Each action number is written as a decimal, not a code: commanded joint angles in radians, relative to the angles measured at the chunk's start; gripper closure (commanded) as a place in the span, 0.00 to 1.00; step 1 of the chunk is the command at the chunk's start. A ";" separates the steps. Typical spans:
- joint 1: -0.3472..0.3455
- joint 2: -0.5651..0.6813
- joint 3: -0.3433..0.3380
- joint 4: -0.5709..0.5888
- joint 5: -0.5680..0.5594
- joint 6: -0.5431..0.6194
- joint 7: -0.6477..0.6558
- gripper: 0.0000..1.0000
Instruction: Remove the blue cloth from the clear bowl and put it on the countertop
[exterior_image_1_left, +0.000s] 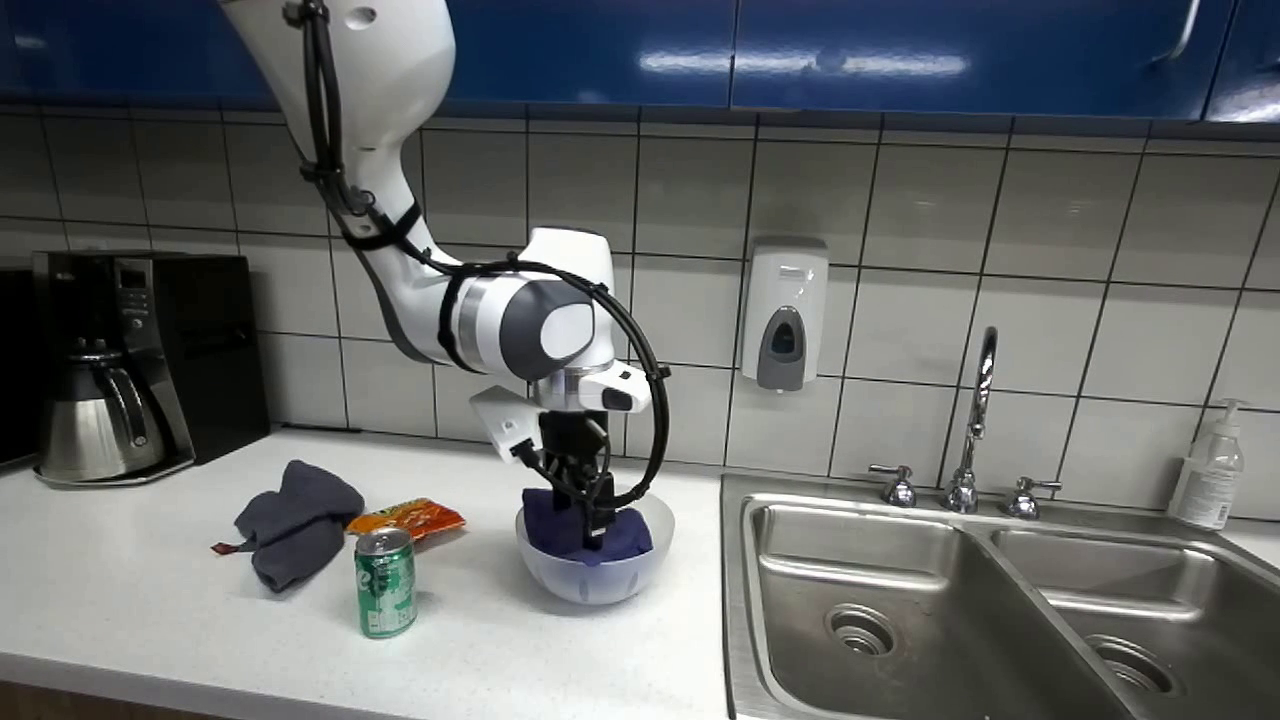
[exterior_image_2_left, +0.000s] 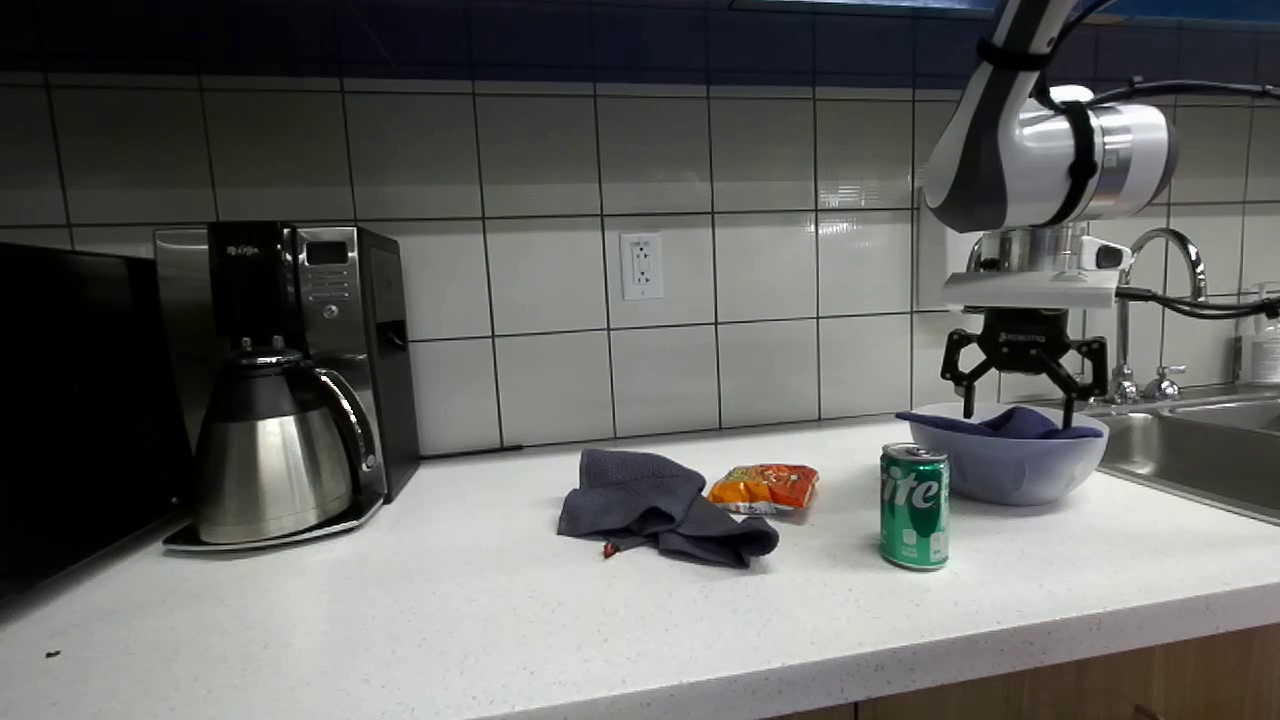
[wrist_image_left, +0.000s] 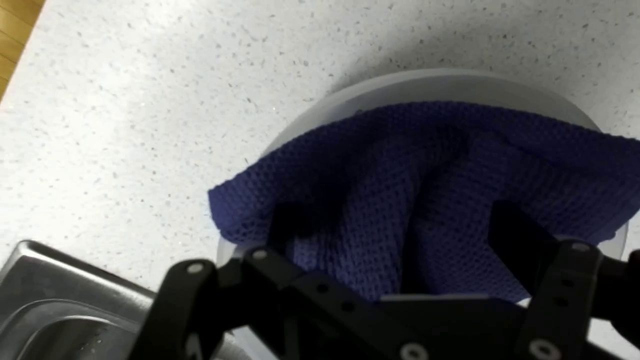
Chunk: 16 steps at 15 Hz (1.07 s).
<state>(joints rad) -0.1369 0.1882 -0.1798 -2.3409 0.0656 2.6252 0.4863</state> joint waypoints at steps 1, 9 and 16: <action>0.017 0.009 -0.030 0.032 -0.056 -0.045 0.005 0.00; 0.019 0.027 -0.048 0.051 -0.128 -0.041 -0.003 0.00; 0.027 0.084 -0.087 0.074 -0.193 -0.016 0.014 0.00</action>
<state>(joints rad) -0.1265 0.2420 -0.2426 -2.3041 -0.1011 2.6184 0.4883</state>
